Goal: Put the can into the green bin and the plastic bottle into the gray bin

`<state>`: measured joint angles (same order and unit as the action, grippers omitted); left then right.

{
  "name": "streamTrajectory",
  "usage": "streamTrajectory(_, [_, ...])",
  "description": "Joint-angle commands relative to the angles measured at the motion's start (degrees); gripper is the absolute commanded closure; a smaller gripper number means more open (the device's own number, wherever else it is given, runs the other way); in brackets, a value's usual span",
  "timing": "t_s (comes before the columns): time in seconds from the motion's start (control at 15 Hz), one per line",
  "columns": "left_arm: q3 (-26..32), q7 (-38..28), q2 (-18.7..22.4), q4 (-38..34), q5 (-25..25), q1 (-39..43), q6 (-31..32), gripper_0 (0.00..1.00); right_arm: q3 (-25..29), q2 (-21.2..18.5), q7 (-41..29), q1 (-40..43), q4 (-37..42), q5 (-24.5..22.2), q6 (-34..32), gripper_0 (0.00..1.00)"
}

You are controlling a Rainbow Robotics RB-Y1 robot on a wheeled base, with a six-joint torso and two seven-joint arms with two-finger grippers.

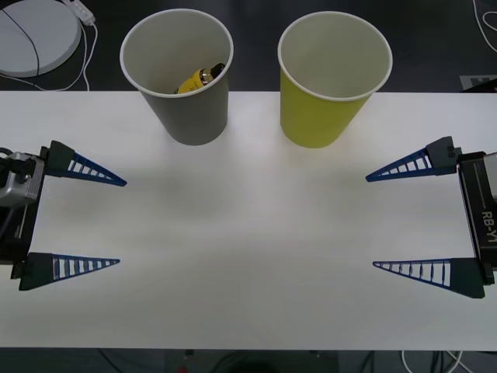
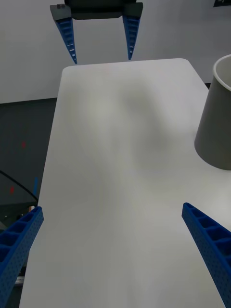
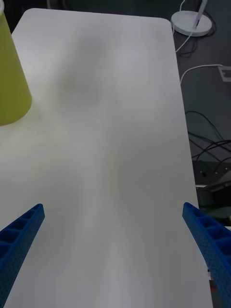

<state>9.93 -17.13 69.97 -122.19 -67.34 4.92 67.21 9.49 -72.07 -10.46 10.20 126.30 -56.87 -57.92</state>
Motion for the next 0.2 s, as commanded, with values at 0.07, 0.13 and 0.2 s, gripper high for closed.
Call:
streamTrajectory(0.07, [0.0, -0.01, -0.01, 0.02, 0.02, 0.0, 0.02, 0.0, 0.0, 0.0, 0.0, 0.0, 0.0, 0.0, 0.0, 0.0])
streamTrajectory(0.13, [0.0, -0.01, -0.01, 0.02, 0.02, 0.0, 0.02, 0.0, 0.0, 0.0, 0.0, 0.0, 0.0, 0.0, 0.0, 0.0])
streamTrajectory(0.2, [0.0, -0.01, -0.01, 0.02, 0.02, 0.0, 0.02, 0.0, 0.0, 0.0, 0.0, 0.0, 0.0, 0.0, 0.0, 0.0])
